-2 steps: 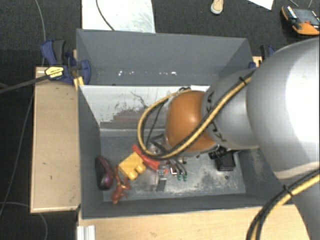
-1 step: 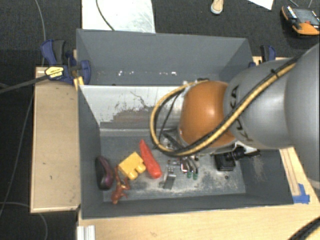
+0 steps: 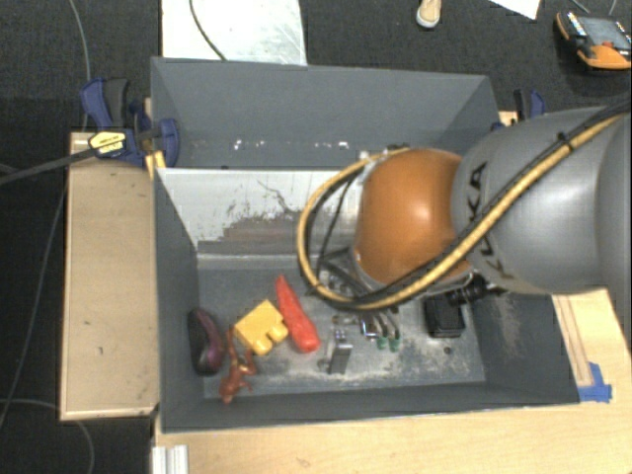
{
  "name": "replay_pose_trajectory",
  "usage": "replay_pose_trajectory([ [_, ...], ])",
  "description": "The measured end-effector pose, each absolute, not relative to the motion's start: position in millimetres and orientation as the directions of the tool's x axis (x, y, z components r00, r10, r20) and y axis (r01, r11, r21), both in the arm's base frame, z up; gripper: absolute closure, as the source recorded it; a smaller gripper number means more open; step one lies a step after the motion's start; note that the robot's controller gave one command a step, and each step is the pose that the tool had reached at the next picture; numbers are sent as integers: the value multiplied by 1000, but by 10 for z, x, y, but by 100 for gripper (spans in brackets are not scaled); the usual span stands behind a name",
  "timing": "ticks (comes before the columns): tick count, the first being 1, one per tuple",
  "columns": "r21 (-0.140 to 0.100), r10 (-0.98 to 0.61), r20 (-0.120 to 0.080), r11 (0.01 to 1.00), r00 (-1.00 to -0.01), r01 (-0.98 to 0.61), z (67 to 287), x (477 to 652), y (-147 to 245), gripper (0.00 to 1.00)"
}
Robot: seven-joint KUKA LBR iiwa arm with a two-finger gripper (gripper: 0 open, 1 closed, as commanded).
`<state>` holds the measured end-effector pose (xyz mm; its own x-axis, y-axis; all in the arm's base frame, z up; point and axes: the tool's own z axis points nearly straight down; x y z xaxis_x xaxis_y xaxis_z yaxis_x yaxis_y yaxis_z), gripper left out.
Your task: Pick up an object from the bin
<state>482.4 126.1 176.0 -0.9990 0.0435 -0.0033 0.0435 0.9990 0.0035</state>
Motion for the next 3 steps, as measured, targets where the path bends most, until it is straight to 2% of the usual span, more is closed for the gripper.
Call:
replay_pose_trajectory([
  [1, 5, 66, -4, 998, -998, 66, 1759, 4850, 1213, 0],
  [2, 4, -61, -7, 998, -998, -61, 2072, 4929, 809, 0],
  [3, 8, 166, -11, 986, -986, 166, 2636, 5304, 881, 0],
])
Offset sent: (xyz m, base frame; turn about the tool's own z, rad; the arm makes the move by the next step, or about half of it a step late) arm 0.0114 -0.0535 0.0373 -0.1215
